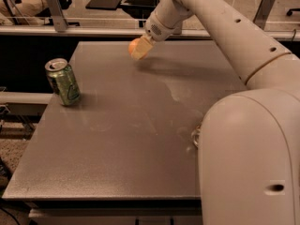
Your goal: Move orange near orange can
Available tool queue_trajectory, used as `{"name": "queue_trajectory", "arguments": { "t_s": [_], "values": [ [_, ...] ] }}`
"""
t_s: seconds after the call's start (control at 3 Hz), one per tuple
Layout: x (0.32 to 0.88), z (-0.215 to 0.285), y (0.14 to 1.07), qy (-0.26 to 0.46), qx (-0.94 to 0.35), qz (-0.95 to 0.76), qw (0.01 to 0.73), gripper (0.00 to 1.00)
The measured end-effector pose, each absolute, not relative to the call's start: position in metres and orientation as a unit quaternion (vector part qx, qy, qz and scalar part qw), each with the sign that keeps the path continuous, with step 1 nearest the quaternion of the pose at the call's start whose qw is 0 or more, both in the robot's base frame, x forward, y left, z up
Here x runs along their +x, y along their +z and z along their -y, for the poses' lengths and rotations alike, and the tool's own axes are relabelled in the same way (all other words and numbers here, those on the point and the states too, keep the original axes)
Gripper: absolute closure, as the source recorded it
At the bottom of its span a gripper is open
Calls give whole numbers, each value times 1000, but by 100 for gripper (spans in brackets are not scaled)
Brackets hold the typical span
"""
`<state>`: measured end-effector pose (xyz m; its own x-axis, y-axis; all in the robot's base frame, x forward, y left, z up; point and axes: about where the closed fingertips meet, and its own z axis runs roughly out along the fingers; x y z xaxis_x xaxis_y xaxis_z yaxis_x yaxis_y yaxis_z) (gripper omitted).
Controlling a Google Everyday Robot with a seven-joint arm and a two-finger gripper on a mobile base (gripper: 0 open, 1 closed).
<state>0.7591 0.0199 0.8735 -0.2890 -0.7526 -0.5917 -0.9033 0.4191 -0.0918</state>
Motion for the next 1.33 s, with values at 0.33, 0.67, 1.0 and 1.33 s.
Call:
{"name": "queue_trajectory", "arguments": {
  "t_s": [0.33, 0.67, 1.0, 1.33],
  "values": [
    [736, 7, 887, 134, -522, -793, 283, 100],
    [701, 41, 898, 133, -525, -793, 279, 100],
    [670, 60, 897, 122, -530, -793, 273, 100],
    [624, 85, 894, 122, -533, -793, 270, 100]
  ]
}}
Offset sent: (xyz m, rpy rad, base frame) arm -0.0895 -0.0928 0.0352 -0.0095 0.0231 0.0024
